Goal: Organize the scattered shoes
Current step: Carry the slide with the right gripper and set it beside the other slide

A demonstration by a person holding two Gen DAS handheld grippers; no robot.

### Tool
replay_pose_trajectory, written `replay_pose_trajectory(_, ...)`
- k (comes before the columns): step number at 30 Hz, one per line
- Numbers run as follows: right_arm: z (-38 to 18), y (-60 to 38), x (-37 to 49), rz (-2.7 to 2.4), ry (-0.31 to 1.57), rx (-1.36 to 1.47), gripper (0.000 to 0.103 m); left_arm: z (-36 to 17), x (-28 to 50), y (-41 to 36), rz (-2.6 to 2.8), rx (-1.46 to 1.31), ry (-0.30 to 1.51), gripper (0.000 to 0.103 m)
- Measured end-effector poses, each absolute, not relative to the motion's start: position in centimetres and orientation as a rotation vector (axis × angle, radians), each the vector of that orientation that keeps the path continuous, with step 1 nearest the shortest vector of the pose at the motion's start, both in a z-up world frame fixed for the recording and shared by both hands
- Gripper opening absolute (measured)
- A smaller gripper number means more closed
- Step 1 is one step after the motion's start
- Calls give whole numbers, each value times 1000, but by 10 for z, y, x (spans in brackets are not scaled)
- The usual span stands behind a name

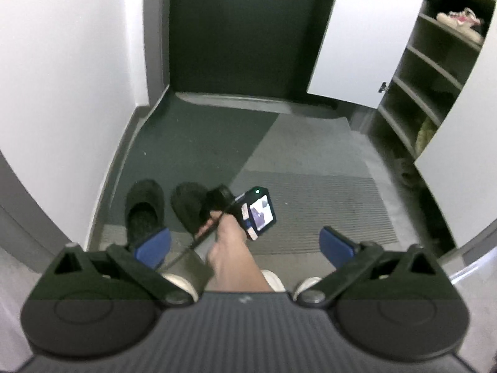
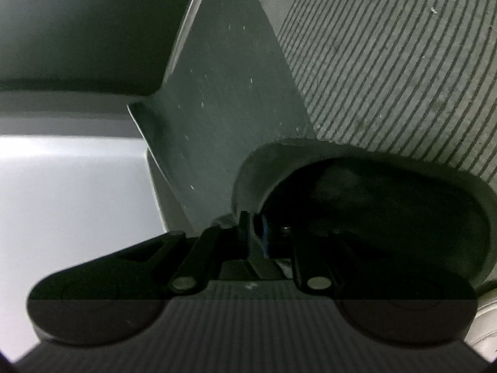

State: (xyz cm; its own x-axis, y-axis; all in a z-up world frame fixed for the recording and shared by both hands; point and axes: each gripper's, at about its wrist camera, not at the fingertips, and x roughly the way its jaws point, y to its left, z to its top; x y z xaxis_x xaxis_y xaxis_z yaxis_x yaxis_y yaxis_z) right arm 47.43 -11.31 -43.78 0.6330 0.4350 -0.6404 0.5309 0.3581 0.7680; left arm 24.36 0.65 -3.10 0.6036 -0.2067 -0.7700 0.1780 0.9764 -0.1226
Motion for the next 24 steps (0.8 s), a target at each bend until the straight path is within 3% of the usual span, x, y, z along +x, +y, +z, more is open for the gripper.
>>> replay_pose_trajectory(2,-434,-111,479,-56,980,1188,19,-32,243,5,-230,-36,902,103)
replay_pose_trajectory(3,-431,-110,480,-38,989,1155,27,-33,243,5,-233,-37,904,103)
replay_pose_trajectory(5,-421,-105,484,28,1007,1056,51,-33,241,5,-238,-36,907,103)
replay_pose_trajectory(6,-418,-103,484,57,1008,1009,77,-33,240,7,-239,-35,907,103)
replay_pose_trajectory(7,-413,-100,483,89,1006,958,93,-33,239,8,-241,-35,908,103)
replay_pose_trajectory(16,-358,-82,461,387,749,249,93,-21,224,17,-257,-8,849,103)
replay_pose_trajectory(20,-373,-49,458,482,824,-89,93,-15,227,22,-272,-57,869,103)
replay_pose_trajectory(24,-393,-36,459,453,853,-175,93,-10,227,22,-292,-64,856,103)
